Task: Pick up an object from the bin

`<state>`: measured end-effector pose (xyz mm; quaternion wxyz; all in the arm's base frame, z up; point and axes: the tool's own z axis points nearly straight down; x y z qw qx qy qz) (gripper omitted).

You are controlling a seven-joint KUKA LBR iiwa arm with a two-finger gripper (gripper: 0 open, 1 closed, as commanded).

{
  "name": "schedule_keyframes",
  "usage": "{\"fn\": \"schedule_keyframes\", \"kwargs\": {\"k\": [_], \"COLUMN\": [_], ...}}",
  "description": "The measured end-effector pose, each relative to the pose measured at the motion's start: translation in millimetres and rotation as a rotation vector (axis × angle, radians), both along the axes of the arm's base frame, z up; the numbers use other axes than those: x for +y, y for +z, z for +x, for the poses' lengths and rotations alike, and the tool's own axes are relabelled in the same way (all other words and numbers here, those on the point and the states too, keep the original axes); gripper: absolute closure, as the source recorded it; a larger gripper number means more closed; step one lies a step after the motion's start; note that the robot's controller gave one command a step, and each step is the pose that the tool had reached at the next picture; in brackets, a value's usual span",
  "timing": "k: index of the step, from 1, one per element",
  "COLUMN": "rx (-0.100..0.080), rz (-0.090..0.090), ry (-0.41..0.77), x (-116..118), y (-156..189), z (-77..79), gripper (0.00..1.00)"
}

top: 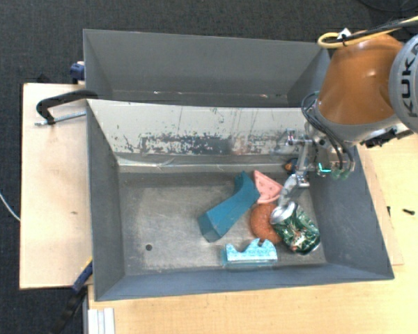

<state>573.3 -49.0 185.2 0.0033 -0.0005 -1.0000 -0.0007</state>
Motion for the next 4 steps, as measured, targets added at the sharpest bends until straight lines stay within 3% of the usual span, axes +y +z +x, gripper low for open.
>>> {"fn": "schedule_keyframes", "kwargs": {"k": [1,2,3,4], "rx": [-0.009,-0.012,-0.012,-0.016], "rz": [-0.001,-0.001,-0.001,-0.002], "ry": [0.001,-0.007,-0.007,0.111], "x": [0.1,-7.4,-7.3,-10.3], "y": [4.7,-107.1,-107.1,44.4], "z": [1.7,14.7,14.7,-9.0], "gripper": [0.0,1.0,1.0,1.0]}}
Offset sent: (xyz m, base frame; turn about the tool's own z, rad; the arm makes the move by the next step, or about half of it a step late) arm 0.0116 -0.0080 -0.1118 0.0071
